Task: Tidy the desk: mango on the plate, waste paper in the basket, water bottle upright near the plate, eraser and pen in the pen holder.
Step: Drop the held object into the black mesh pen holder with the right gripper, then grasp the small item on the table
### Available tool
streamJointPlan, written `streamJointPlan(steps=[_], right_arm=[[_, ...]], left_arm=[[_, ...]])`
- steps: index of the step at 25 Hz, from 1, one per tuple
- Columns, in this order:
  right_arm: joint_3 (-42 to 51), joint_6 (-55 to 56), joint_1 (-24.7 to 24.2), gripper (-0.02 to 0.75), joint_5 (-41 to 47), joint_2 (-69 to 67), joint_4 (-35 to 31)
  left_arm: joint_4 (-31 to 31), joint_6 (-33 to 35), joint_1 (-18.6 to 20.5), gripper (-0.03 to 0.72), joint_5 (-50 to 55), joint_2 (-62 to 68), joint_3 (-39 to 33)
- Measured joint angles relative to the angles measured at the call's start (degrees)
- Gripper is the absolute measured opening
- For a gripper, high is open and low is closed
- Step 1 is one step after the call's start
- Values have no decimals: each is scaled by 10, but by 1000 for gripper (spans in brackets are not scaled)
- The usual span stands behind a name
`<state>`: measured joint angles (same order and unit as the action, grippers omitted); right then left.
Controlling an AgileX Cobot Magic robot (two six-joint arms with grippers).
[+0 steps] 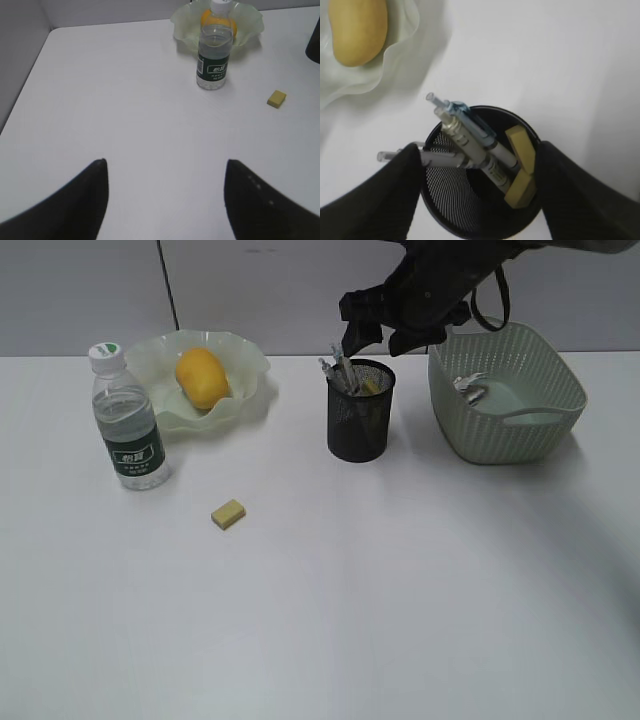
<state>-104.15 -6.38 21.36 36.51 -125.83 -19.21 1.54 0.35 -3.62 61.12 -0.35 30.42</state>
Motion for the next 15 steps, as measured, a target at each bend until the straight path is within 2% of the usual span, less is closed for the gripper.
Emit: streamJointPlan(steps=[6, 9, 15], right_arm=[[-91, 4, 0, 555, 161, 7, 55], [-142, 45, -2, 550, 243, 7, 98], [-210, 123, -38, 487, 321, 10, 174]], left_arm=[[0, 1, 0, 547, -1, 0, 0], [0, 1, 0, 547, -1, 0, 0], [1, 1, 0, 547, -2, 0, 0]])
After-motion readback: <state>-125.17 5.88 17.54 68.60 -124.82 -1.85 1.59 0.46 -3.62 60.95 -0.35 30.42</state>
